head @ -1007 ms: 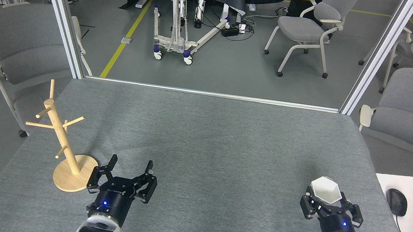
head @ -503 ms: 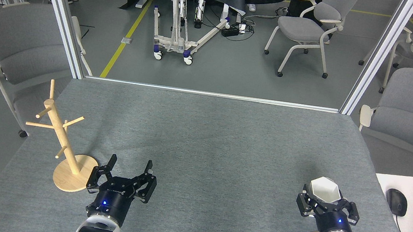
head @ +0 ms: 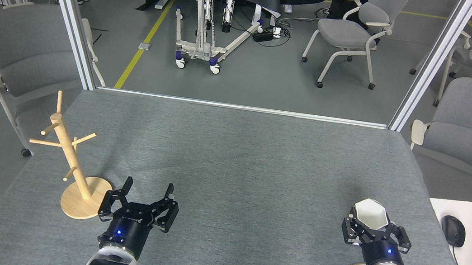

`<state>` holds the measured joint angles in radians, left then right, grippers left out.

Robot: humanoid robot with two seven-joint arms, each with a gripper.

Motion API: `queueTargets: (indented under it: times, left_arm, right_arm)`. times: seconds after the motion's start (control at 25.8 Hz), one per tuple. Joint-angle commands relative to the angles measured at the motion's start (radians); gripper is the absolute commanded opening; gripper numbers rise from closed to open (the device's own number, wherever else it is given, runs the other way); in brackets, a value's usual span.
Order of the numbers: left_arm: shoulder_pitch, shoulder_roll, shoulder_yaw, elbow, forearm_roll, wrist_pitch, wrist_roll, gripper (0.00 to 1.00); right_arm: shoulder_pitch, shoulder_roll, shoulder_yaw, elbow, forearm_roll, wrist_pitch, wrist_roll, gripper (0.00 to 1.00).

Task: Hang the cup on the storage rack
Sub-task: 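Close the right gripper on the white cup's rim, then lift the white cup and carry it toward the table center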

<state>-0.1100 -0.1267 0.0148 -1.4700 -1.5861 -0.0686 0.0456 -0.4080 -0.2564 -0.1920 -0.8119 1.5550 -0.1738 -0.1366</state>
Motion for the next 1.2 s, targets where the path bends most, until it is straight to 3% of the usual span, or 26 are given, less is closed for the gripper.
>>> queueTargets:
  times: [0.0, 0.15, 0.39, 0.54, 0.62, 0.77, 0.93, 1.05, 1.16]
  left_arm:
    - [0.001, -0.001, 0.001, -0.001, 0.000, 0.000, 0.000, 0.99]
    - [0.001, -0.001, 0.001, -0.003, 0.000, 0.000, 0.000, 0.99]
    - [0.004, 0.001, 0.001, -0.006, 0.000, 0.000, 0.005, 0.99]
    - [0.006, 0.004, 0.001, -0.006, 0.000, -0.002, 0.014, 0.99]
    - [0.007, 0.012, -0.003, -0.012, -0.002, -0.014, 0.020, 0.99]
    - [0.047, 0.018, -0.022, -0.073, -0.015, -0.063, 0.068, 0.99]
    - [0.118, 0.024, -0.142, -0.154, -0.081, -0.086, 0.089, 0.99]
    - [0.109, 0.021, -0.214, -0.153, -0.202, -0.086, 0.109, 0.99]
    - [0.056, 0.019, -0.279, -0.138, -0.230, -0.088, 0.102, 0.99]
  right_arm:
    - [-0.003, -0.011, 0.000, -0.079, -0.003, 0.000, 0.005, 0.29]
    - [0.001, -0.007, -0.004, -0.303, -0.018, 0.000, 0.083, 0.29]
    - [0.090, 0.005, 0.009, -0.740, -0.115, 0.071, 0.439, 0.28]
    - [0.135, 0.023, 0.189, -0.925, -0.118, 0.270, 0.486, 0.28]
    - [0.132, 0.025, 0.290, -0.969, -0.118, 0.393, 0.517, 0.28]
    - [0.086, 0.025, 0.434, -0.978, -0.107, 0.514, 0.655, 0.27]
    - [0.074, 0.043, 0.556, -0.980, -0.030, 0.697, 0.720, 0.27]
    - [0.032, 0.052, 0.651, -0.978, 0.010, 0.843, 0.785, 0.28]
    - [-0.011, 0.052, 0.726, -0.978, 0.063, 0.967, 0.853, 0.28]
